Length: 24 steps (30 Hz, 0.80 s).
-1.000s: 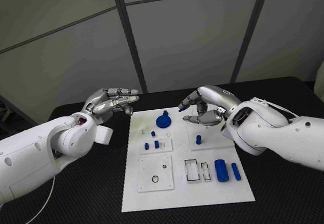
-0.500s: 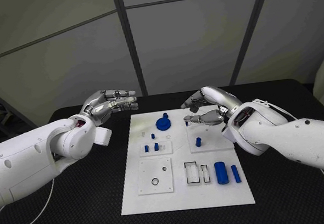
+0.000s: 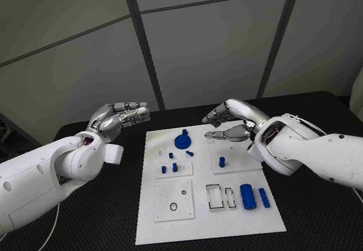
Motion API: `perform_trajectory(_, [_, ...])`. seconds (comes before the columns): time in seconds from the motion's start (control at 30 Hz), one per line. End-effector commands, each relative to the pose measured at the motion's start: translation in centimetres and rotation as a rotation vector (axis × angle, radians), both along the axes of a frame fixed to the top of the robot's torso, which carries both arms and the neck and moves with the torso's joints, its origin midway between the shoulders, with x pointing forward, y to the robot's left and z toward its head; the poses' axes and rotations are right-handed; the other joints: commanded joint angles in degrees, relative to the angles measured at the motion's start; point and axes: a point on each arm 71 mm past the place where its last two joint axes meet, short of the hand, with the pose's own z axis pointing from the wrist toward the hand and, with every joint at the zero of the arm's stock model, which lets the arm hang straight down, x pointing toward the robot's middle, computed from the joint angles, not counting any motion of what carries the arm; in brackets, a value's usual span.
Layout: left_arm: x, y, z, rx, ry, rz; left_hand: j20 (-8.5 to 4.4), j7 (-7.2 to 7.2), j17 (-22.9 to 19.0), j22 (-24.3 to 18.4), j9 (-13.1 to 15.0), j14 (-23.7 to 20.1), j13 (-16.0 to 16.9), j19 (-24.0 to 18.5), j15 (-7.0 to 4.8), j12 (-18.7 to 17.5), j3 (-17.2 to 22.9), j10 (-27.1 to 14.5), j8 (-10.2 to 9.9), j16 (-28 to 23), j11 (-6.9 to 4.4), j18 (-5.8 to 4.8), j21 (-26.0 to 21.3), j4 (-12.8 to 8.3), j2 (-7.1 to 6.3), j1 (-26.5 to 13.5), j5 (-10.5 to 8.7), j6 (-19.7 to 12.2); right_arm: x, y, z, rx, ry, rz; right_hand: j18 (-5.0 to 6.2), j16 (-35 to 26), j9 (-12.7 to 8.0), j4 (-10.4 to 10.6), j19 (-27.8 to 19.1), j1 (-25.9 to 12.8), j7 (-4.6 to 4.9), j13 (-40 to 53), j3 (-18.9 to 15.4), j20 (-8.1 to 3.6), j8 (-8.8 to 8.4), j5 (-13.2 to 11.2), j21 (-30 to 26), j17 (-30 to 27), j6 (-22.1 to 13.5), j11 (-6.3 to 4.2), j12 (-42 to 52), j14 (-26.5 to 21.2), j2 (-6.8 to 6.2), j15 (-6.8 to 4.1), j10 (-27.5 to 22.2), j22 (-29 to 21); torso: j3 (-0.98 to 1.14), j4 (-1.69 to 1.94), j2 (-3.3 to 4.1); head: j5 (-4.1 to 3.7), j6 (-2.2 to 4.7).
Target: Assemble the parts on the task board
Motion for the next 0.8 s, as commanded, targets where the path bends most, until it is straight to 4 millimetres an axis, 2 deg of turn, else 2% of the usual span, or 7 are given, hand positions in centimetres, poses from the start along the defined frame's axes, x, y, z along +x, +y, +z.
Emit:
perform_trajectory(0.03, [0.14, 0.45, 0.35, -0.022, -0.025, 0.052, 0.15, -0.13, -0.4, -1.6, -0.1, -2.8, 0.0, -2.0, -0.18, 0.2, -1.8, -1.1, 0.0, -0.3, -0.09, -1.36, -0.9, 0.2, 0.92, 0.5, -0.26, -0.7, 0.07, 0.01, 0.08, 0.031, 0.019, 0.017, 0.19, -0.2, -0.1, 0.7, -1.5, 0.9, 0.04, 0.0, -0.1, 0.17, -0.06, 0.2, -0.2, -0.1, -0.4, 0.06, -0.2, -0.7, -0.14, 0.36, -0.6, -1.4, 0.07, 0.10, 0.18, -0.01, 0.02])
perform_trajectory(0.2, [0.18, 0.85, 0.42, -0.034, -0.024, 0.085, 0.20, -0.13, -0.5, -3.1, -0.1, -4.5, 0.0, -3.2, -0.17, 0.2, -4.8, -3.7, -0.1, -0.3, -0.06, -1.48, -1.5, 0.5, 1.51, 1.4, -0.26, -2.1, 0.24, -0.15, 0.02, 0.044, 0.025, 0.009, 0.19, -0.2, -0.1, 1.8, -3.6, 1.2, 0.28, 0.0, -0.6, 0.63, -0.08, 0.2, -0.2, -0.1, -0.9, 0.35, -0.3, -1.6, -0.42, 0.75, -1.2, -3.6, 0.09, -0.04, 0.23, 0.03, 0.08])
perform_trajectory(0.37, [0.29, 0.89, 0.44, -0.043, -0.026, 0.102, 0.23, -0.20, -0.6, -4.0, -0.1, -6.1, 0.0, -3.5, -0.24, 0.4, -7.5, -5.9, -0.1, -0.4, -0.25, -1.58, -1.7, 1.1, 2.00, 2.1, -0.26, -3.7, 0.44, -0.31, -0.03, 0.058, 0.029, 0.002, 0.28, -0.2, -0.1, 3.0, -4.2, 1.2, 0.74, -0.1, -1.2, 0.95, -0.11, 0.4, -0.1, -0.1, -1.7, 0.57, -0.3, -2.6, -0.85, 1.01, -2.0, -5.0, 0.14, 0.05, -0.17, -0.11, 0.03])
perform_trajectory(0.7, [0.45, 0.85, 0.40, -0.056, -0.026, 0.111, 0.20, 0.02, -0.5, -4.3, -0.1, -6.1, 0.0, -3.4, -0.07, 0.8, -8.6, -6.6, 0.0, -0.3, -0.02, -1.56, -1.7, 1.7, 2.49, 2.5, -0.21, -4.1, 0.67, -0.55, -0.12, 0.074, 0.036, -0.009, 0.32, -0.2, -0.1, 3.9, -4.3, 1.5, 1.66, 0.0, -1.3, 1.13, -0.09, 0.6, -0.1, -0.1, -2.1, 0.45, -0.2, -2.9, -0.91, 1.16, -2.3, -5.9, 0.21, -0.03, -0.51, -0.25, 0.22])
perform_trajectory(0.73, [0.36, 0.82, 0.13, -0.035, -0.007, 0.094, -4.84, -3.10, -3.8, -9.1, -3.8, -18.4, -3.6, -11.8, -2.72, -4.2, -11.2, -21.7, -3.9, -3.5, -2.55, -3.73, -5.9, 5.5, 4.00, -21.3, -5.46, -19.3, 0.66, -0.60, -0.32, 0.051, 0.039, -0.016, -2.95, -3.6, -3.7, -0.4, -19.0, -24.0, -2.11, -3.6, -4.8, -3.50, -3.63, -3.4, -3.6, -3.7, -18.4, -2.92, -3.7, -19.3, 2.86, -1.77, -18.2, -9.2, 0.13, 0.03, -0.38, -0.30, 0.15])
perform_trajectory(0.77, [0.34, 0.78, 0.10, -0.035, -0.007, 0.095, -5.04, -3.21, -3.8, -9.3, -3.8, -19.0, -3.6, -12.2, -2.75, -4.2, -11.5, -22.6, -3.9, -3.5, -2.64, -3.74, -5.9, 5.5, 8.27, -22.0, -5.46, -20.3, 0.65, -0.60, -0.33, 0.053, 0.039, -0.016, -2.95, -3.6, -3.7, -0.4, -19.9, -24.8, -2.19, -3.6, -4.9, -3.72, -3.63, -3.4, -3.6, -3.7, -19.3, -3.09, -3.7, -20.3, 2.90, -1.89, -19.3, -9.4, 0.12, 0.03, -0.43, -0.32, 0.16])
perform_trajectory(0.8, [0.31, 0.70, 0.04, -0.034, -0.007, 0.097, -5.42, -3.45, -3.8, -9.7, -3.8, -19.9, -3.6, -12.9, -2.92, -4.2, -11.7, -23.8, -3.9, -3.5, -2.84, -3.75, -5.9, 5.5, 8.27, -23.8, -5.46, -21.5, 0.64, -0.61, -0.35, 0.056, 0.041, -0.016, -2.95, -3.6, -3.7, -0.8, -21.1, -26.7, -2.44, -3.6, -5.2, -4.08, -3.63, -3.6, -3.6, -3.7, -20.6, -3.34, -3.7, -21.5, 3.11, -2.11, -20.6, -9.6, 0.11, 0.04, -0.55, -0.36, 0.18])
